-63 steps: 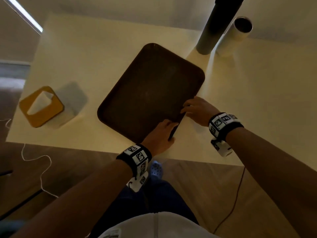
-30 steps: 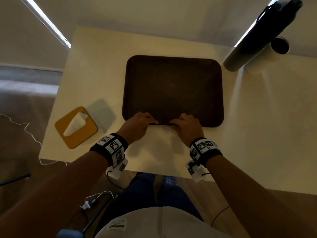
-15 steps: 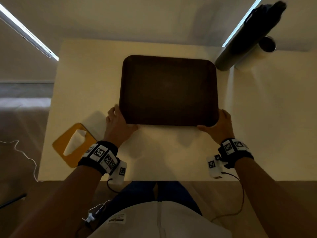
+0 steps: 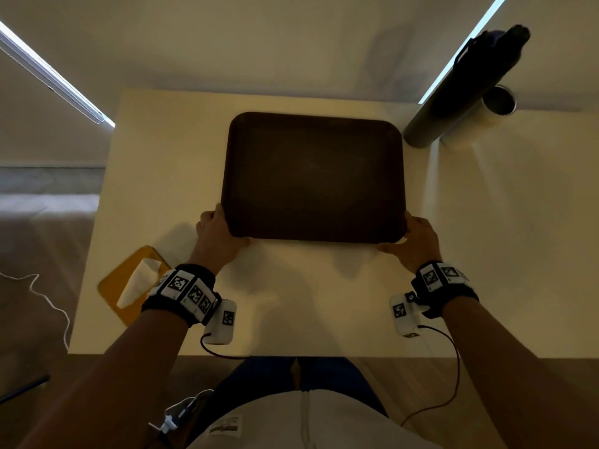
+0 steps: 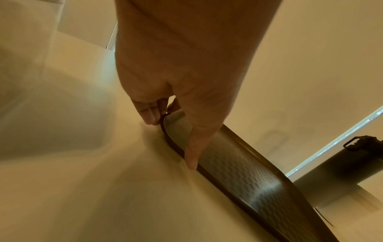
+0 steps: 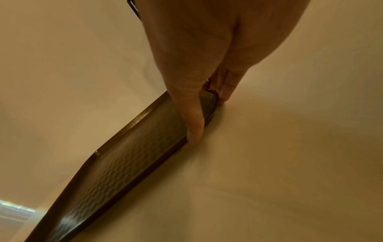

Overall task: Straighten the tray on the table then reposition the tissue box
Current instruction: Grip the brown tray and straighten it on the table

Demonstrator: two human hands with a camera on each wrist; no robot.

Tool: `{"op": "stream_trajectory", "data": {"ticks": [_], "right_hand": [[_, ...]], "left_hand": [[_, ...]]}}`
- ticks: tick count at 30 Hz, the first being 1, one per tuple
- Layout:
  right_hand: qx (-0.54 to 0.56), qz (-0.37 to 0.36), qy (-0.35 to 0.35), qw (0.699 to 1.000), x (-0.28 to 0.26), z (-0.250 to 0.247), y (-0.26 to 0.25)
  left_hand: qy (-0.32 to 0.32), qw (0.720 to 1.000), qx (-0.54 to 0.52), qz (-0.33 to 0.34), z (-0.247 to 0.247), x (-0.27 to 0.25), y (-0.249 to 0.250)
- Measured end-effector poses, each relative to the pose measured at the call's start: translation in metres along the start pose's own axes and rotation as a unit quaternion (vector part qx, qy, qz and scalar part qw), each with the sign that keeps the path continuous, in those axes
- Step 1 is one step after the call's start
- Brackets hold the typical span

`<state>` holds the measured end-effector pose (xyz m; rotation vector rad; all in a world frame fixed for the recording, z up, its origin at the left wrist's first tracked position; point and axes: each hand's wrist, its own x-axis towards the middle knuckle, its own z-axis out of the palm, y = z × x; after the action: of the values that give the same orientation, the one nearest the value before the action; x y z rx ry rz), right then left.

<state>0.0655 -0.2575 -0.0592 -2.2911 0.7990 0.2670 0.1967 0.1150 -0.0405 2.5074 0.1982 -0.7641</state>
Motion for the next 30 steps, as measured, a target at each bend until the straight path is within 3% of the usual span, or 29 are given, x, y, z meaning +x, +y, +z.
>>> {"op": "stream_trajectory", "data": {"ticks": [12,30], "right_hand": [[0.009,-0.006,-0.006,1.000,0.027,0.001,-0.032],[0.006,0.004,0.002,1.000,0.022,0.003,-0.034]], "left_hand": [[-0.002,0.999,0.034,-0.012,-0.021,0.042,0.002],[0.023,0.999,0.015,0.021,-0.023,0.024,0.000]]}}
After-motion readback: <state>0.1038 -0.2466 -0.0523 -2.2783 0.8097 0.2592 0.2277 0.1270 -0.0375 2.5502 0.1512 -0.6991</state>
